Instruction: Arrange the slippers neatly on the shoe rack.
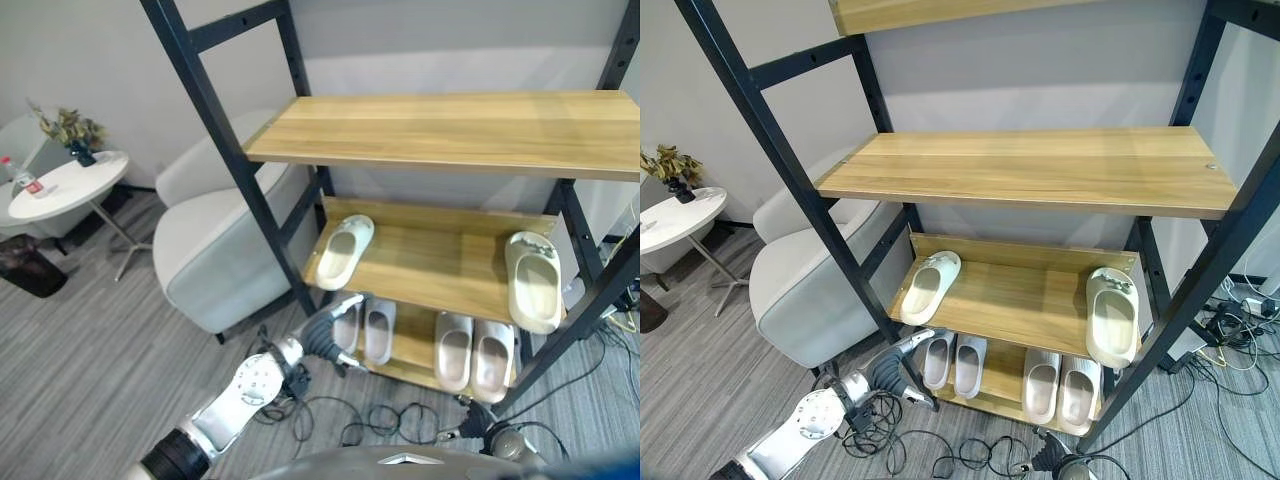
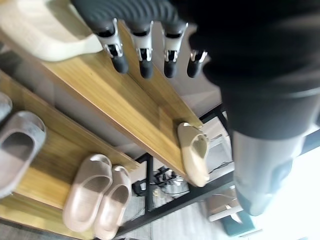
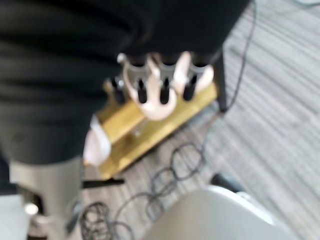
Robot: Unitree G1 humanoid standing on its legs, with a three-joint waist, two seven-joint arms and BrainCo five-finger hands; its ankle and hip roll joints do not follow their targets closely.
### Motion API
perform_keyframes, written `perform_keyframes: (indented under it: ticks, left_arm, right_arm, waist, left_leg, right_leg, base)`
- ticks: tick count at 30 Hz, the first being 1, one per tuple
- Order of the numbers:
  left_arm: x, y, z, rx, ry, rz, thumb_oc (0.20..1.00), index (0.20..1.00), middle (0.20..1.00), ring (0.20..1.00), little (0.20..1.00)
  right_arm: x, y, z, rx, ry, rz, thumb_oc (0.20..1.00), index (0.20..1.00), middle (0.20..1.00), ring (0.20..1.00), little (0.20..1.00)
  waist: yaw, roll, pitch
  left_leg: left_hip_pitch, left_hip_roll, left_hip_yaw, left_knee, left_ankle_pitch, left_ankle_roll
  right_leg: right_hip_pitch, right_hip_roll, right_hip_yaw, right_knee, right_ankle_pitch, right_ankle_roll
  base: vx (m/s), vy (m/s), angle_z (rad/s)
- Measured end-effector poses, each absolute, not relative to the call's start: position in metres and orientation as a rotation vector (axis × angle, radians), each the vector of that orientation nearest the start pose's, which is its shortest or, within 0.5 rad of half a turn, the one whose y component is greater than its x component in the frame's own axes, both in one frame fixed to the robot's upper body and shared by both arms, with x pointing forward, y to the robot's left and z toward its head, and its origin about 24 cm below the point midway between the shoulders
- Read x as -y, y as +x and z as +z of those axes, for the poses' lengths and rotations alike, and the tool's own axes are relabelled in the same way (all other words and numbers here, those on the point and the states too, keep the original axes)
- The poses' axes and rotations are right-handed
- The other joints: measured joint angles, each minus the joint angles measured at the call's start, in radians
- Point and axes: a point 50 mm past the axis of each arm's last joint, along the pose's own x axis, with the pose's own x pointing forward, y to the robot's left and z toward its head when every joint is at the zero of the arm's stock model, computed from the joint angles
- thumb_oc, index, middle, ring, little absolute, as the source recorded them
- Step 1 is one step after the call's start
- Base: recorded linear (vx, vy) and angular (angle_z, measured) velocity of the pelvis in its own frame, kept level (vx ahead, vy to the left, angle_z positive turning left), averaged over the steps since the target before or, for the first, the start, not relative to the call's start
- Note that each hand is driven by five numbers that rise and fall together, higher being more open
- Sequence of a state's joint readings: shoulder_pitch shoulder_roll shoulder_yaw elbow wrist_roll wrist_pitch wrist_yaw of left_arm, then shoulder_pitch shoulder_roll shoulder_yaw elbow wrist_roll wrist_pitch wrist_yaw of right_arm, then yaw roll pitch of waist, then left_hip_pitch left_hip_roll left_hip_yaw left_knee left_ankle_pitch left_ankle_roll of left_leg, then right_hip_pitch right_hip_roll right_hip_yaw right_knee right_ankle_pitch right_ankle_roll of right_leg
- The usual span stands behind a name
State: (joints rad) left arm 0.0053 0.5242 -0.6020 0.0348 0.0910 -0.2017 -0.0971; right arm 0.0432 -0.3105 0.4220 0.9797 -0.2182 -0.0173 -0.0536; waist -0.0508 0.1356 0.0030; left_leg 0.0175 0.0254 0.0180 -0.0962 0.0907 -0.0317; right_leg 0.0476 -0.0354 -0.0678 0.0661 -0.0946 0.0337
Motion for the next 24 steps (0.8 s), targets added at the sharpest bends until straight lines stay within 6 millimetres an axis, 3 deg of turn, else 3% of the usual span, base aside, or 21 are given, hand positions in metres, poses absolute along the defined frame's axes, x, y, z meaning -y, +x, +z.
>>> perform_keyframes:
  ticks: [10,18,24]
  left_arm:
    - [-0.096,0.225,0.016,0.081,0.564,-0.696,1.0,1.0,1.0,1.0,1.0]
    - [-0.103,0.235,0.007,0.116,0.77,-0.625,1.0,1.0,1.0,1.0,1.0]
    - [-0.11,0.239,0.002,0.161,0.874,-0.512,1.0,1.0,1.0,1.0,1.0]
  right_arm:
    - [0.216,0.116,-0.148,-1.012,-0.723,0.336,1.0,1.0,1.0,1.0,1.0]
    - [0.22,0.113,-0.151,-1.042,-0.732,0.326,1.0,1.0,1.0,1.0,1.0]
    - [0.222,0.115,-0.151,-1.042,-0.747,0.295,1.0,1.0,1.0,1.0,1.0]
  waist:
    - [-0.016,0.014,-0.009]
    - [-0.016,0.021,-0.013]
    - [-0.014,0.014,0.0]
  left_leg:
    - [-0.002,0.0,0.024,-0.001,-0.007,0.002]
    - [-0.028,-0.003,0.027,-0.001,-0.007,0.005]
    - [-0.035,-0.003,0.027,-0.001,-0.011,-0.006]
  right_leg:
    - [0.016,0.001,0.022,-0.062,0.034,0.005]
    - [0.034,0.0,0.023,-0.154,0.086,0.006]
    - [0.028,0.0,0.023,-0.161,0.087,0.006]
  base:
    - [0.02,-0.007,-0.07]
    - [0.0,0.001,-0.01]
    - [0.01,-0.001,0.0]
